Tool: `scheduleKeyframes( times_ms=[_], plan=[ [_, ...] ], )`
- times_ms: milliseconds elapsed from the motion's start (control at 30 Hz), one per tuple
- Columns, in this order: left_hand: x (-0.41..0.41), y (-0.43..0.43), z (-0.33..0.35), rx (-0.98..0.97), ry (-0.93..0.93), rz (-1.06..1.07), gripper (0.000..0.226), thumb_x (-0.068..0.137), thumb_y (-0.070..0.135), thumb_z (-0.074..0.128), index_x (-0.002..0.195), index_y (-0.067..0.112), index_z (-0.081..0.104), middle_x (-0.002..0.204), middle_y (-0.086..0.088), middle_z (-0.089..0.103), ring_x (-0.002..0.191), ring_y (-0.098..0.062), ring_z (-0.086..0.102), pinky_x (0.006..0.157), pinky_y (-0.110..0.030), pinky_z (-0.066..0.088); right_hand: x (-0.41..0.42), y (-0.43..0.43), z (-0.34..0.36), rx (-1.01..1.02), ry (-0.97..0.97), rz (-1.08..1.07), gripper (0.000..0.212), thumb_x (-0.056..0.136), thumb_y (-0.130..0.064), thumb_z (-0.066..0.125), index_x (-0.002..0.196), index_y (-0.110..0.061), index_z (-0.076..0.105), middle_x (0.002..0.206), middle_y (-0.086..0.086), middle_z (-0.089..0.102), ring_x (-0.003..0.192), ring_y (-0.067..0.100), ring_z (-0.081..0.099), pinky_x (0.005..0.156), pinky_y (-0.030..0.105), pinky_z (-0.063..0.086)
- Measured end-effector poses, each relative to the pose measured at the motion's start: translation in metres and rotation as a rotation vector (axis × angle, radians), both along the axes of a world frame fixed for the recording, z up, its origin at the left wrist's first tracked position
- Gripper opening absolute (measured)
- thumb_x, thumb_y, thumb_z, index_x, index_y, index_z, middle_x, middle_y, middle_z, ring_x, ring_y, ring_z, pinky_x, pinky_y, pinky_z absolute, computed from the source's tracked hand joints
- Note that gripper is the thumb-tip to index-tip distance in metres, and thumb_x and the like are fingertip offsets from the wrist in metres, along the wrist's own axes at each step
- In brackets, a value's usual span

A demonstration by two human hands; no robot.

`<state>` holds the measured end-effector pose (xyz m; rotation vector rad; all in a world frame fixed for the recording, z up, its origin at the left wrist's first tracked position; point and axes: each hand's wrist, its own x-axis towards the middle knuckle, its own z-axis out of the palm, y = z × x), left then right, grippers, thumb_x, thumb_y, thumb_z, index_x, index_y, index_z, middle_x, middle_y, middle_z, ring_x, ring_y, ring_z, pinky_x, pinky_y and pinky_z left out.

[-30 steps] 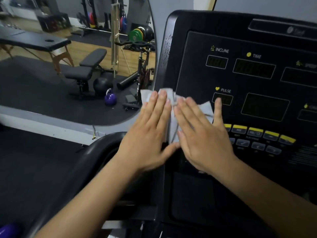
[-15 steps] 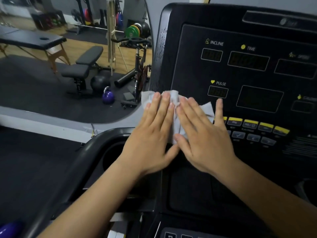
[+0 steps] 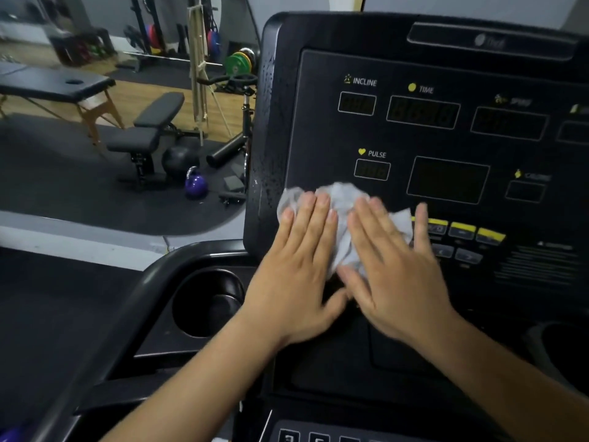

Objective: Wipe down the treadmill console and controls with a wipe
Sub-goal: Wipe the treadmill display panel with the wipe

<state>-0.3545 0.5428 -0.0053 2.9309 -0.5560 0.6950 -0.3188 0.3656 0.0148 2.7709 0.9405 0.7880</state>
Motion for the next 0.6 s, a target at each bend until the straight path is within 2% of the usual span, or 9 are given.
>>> scheduleKeyframes(
  times_ms=[100, 167, 333, 500, 600],
  plan=[
    [-0.019, -0.017, -0.023, 0.003, 0.05, -0.048, 0.092, 0.091, 0.057, 0.042, 0.153, -0.004, 0.011, 0.162, -0.022, 0.001, 0.151, -0.035, -0.005, 0.12, -0.054, 0.017, -0.022, -0.022, -0.028, -0.072, 0.056, 0.068, 0.07, 0.097, -0.054, 0.028, 0.149, -0.007, 0.03, 0.16, 0.009, 0.021, 0.149, 0.02, 0.013, 0.114, 0.065, 0.006],
    [-0.013, -0.024, -0.018, 0.024, 0.018, -0.038, 0.091, 0.092, 0.058, 0.037, 0.153, -0.004, 0.013, 0.162, -0.022, 0.003, 0.151, -0.034, -0.004, 0.12, -0.053, 0.016, -0.016, -0.031, -0.021, -0.079, 0.044, 0.066, 0.069, 0.097, -0.054, 0.027, 0.149, -0.007, 0.031, 0.158, 0.008, 0.025, 0.148, 0.02, 0.016, 0.114, 0.066, 0.005],
    [0.02, -0.046, 0.021, 0.036, -0.004, 0.023, 0.092, 0.092, 0.062, 0.028, 0.154, -0.002, 0.003, 0.162, -0.021, -0.008, 0.15, -0.031, -0.014, 0.122, -0.05, 0.004, 0.014, -0.041, 0.018, 0.039, 0.003, -0.095, 0.068, 0.098, -0.051, 0.027, 0.15, -0.006, 0.027, 0.16, 0.01, 0.019, 0.149, 0.021, 0.012, 0.115, 0.065, 0.003],
    [-0.015, -0.07, -0.013, 0.066, 0.074, -0.056, 0.091, 0.091, 0.058, 0.038, 0.153, -0.002, 0.009, 0.162, -0.022, -0.001, 0.151, -0.032, -0.006, 0.12, -0.053, 0.018, -0.022, -0.072, -0.027, -0.051, 0.078, 0.023, 0.07, 0.098, -0.053, 0.027, 0.149, -0.006, 0.029, 0.159, 0.009, 0.022, 0.149, 0.02, 0.013, 0.115, 0.064, 0.005],
    [-0.009, -0.079, -0.009, 0.109, 0.078, -0.036, 0.093, 0.092, 0.064, 0.036, 0.154, -0.001, 0.008, 0.163, -0.02, -0.003, 0.151, -0.032, -0.008, 0.12, -0.052, 0.015, -0.013, -0.087, -0.017, -0.069, 0.067, -0.001, 0.068, 0.099, -0.054, 0.026, 0.15, -0.009, 0.028, 0.159, 0.007, 0.023, 0.148, 0.018, 0.014, 0.115, 0.064, 0.005]
  ],
)
